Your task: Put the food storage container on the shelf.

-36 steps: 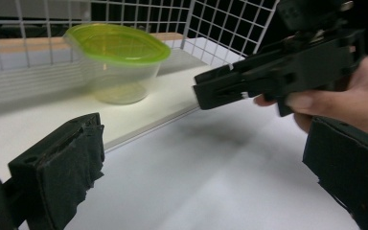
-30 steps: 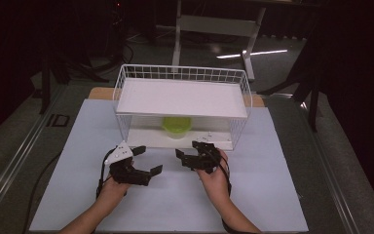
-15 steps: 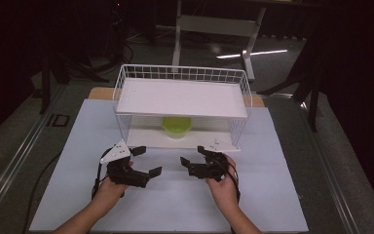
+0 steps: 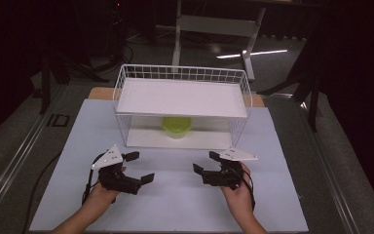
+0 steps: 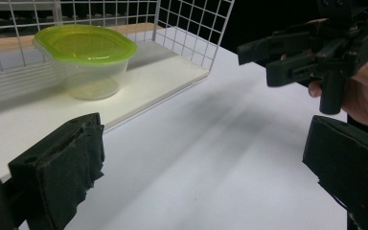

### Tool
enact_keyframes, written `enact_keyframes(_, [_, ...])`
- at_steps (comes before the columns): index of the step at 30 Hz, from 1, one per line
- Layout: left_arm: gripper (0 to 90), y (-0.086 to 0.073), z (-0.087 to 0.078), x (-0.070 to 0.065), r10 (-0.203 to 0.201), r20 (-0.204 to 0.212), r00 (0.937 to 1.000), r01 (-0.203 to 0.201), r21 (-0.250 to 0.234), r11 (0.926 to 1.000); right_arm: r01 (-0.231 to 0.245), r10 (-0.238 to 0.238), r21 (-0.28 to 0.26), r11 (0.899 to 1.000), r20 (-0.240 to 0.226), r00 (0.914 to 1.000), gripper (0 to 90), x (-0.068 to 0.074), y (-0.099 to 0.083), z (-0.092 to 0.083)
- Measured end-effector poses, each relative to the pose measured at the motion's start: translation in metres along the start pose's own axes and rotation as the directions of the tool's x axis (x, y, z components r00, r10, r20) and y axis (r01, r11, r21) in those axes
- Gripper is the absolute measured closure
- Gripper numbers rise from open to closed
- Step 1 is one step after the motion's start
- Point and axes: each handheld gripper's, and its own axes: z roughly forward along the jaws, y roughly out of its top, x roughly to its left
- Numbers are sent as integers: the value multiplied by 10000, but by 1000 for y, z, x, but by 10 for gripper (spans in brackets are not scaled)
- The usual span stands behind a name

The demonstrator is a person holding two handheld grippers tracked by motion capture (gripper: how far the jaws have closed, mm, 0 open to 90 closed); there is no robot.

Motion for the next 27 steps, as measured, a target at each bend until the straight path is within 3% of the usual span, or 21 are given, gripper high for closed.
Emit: enact_keyframes(27, [13, -32, -39, 3, -464, -367, 9982, 475, 281, 9985, 229, -230, 26, 9997, 496, 9985, 199, -13, -29, -67])
